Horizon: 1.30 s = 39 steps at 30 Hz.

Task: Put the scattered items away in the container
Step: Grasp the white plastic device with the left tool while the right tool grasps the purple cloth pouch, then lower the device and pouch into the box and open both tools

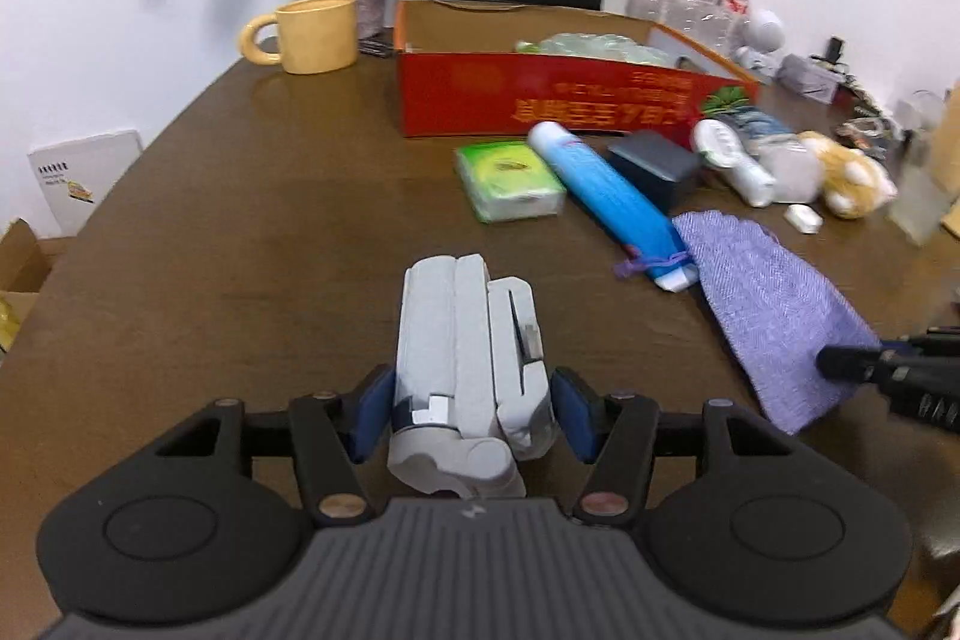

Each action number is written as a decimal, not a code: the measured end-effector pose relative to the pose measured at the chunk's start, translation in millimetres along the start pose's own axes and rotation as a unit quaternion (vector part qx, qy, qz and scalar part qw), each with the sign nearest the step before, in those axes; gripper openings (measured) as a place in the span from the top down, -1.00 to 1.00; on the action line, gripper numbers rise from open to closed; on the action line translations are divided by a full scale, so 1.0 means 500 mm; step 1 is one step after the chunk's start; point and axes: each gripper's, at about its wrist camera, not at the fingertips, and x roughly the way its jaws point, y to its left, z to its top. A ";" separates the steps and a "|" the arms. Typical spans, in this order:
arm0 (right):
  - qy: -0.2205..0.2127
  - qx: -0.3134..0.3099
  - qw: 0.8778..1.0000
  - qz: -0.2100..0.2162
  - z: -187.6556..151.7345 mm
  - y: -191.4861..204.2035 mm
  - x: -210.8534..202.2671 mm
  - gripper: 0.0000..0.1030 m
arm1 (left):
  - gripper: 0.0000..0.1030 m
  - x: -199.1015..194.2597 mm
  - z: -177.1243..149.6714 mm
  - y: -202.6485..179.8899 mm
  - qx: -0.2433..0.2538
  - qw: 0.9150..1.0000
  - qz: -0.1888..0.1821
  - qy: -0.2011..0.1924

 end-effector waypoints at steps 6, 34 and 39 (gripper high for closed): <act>-0.025 0.011 1.000 -0.003 -0.002 -0.007 -0.019 -0.48 | -0.35 0.004 0.004 -0.020 0.020 0.999 0.023 -0.019; -0.154 -0.019 0.987 0.032 0.216 -0.020 -0.085 0.93 | -0.08 -0.008 0.213 0.012 0.000 0.996 -0.077 -0.041; -0.127 -0.048 0.990 0.046 0.414 -0.012 0.045 0.93 | -0.08 0.113 0.417 0.024 -0.021 0.998 -0.051 -0.017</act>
